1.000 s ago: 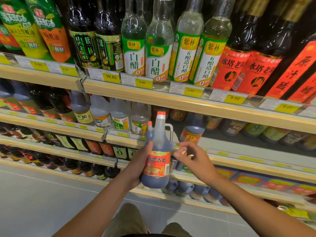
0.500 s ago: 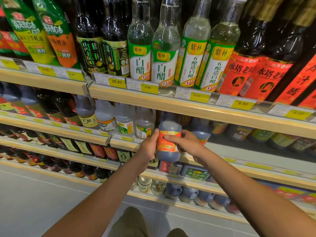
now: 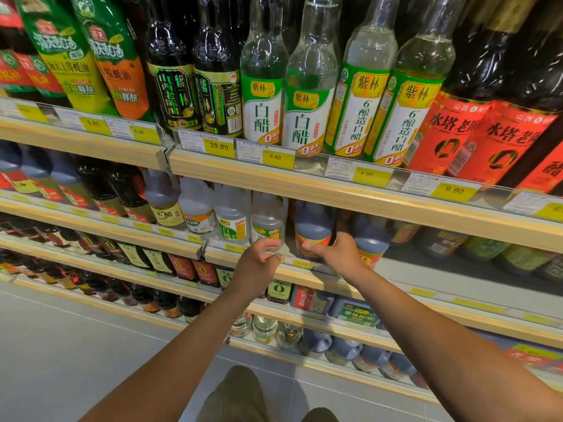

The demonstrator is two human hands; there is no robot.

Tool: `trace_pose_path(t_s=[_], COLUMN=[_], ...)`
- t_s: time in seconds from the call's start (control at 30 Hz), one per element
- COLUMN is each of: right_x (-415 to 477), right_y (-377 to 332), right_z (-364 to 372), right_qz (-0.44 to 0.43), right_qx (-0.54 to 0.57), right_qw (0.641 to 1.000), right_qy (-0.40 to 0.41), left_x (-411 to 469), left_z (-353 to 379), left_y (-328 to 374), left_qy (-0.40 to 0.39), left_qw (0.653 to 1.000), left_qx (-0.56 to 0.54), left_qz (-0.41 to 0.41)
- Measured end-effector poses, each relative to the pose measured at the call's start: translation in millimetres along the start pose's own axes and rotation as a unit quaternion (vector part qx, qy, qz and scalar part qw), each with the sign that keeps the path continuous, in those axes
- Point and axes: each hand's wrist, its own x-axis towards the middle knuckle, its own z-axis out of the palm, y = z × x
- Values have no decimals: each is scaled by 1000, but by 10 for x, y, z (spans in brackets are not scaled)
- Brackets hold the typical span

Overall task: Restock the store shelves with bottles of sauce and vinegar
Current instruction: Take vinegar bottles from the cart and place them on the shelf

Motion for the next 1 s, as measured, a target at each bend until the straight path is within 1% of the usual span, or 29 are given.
trace_pose_path(t_s=[0.07,0.13,0.2,0.3,0.43,0.53,0.73,0.83,0.9,0.97,1.0], right_x=[-7,5,32,41,58,81,125,69,-55,-257,-372], right_y=[58,89,97,115,149,157,109,89,89,132,176], right_z=[47,74,75,90,94,128,315,247,158,8,-90], right_qz=[-15,0,22,21,12,10,17,14,1,-27,-53], right_qx=[-3,-4,-8,-30,-61,-62,-47,-44,-17,17,27], right_qw=[1000,1000,999,999,998,998,998,999,1000,999,997], right_qy=[-1,13,23,20,27,28,32,2,-8,16,44], left_x=[12,18,40,76,80,55,43,34,31,31,33], left_z=[-23,-64,-126,-213,-219,-227,-262,-264,-262,-257,-253], left_y=[-43,-85,-109,-103,-131,-142,-127,-134,-143,-155,-159], left_qy=[8,30,60,83,49,50,55,56,56,54,51], left_qw=[999,993,982,961,930,905,894,892,890,891,893], left_qx=[35,96,154,213,320,384,404,409,412,413,411], left_qz=[23,54,94,157,171,173,188,185,184,180,178])
